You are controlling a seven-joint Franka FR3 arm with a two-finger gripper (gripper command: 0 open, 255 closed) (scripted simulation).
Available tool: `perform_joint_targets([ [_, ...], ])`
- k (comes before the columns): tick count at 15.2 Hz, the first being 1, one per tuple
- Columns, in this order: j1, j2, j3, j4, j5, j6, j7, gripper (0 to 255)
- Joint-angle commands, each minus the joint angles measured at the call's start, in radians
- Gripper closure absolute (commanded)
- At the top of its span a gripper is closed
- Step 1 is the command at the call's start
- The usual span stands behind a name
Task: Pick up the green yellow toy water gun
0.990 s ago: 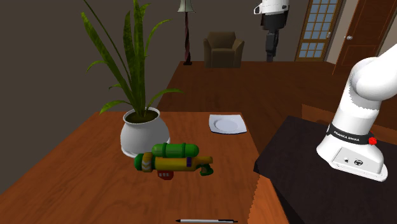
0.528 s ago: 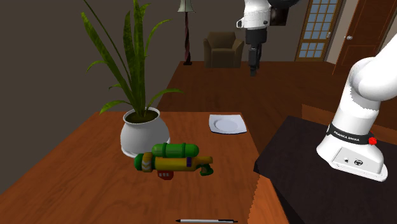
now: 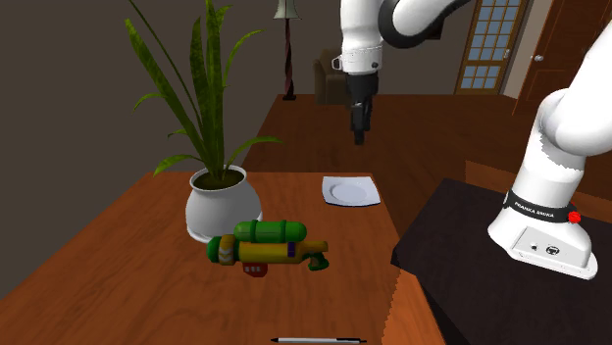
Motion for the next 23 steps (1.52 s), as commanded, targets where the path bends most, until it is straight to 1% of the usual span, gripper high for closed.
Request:
perform_joint_targets([
  [1, 0.012, 0.072, 0.03, 0.044, -0.012, 0.028, 0.036, 0],
  [7, 0.05, 0.284, 0.09, 0.167, -0.089, 0.106, 0.135, 0],
  [11, 0.092, 0.43, 0.11, 0.272, -0.159, 0.135, 0.203, 0],
  [18, 0.199, 0.687, 0.107, 0.497, -0.276, 0.142, 0.295, 0],
  [22, 0.273, 0.833, 0.094, 0.655, -0.328, 0.123, 0.324, 0],
  [23, 0.284, 0.855, 0.092, 0.68, -0.334, 0.119, 0.327, 0],
])
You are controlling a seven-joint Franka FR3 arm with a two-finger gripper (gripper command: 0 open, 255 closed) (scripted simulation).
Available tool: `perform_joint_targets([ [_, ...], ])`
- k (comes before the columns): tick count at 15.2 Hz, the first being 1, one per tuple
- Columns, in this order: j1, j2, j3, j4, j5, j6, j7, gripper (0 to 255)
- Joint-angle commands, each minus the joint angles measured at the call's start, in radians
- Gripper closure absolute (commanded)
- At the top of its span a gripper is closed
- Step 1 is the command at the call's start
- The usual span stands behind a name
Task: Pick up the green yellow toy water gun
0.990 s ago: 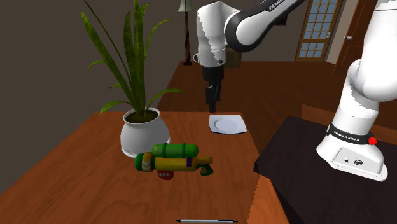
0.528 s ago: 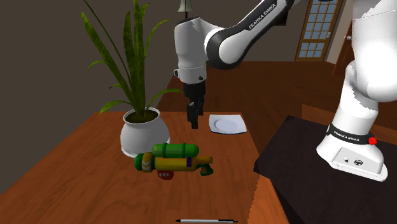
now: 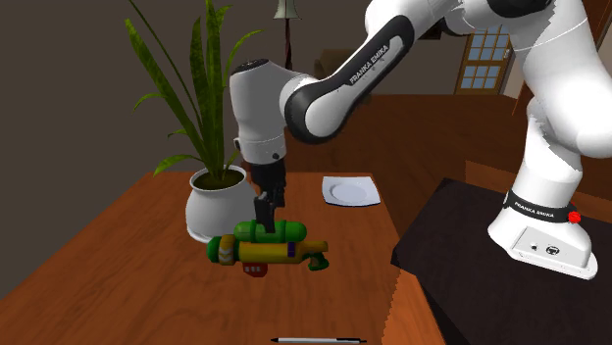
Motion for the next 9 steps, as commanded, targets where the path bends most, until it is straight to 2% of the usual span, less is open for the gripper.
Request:
perform_joint_targets([
  [1, 0.017, 0.041, -0.006, 0.039, -0.013, 0.0, 0.005, 0],
  [9, 0.029, 0.096, -0.024, 0.034, -0.037, 0.058, 0.02, 0],
])
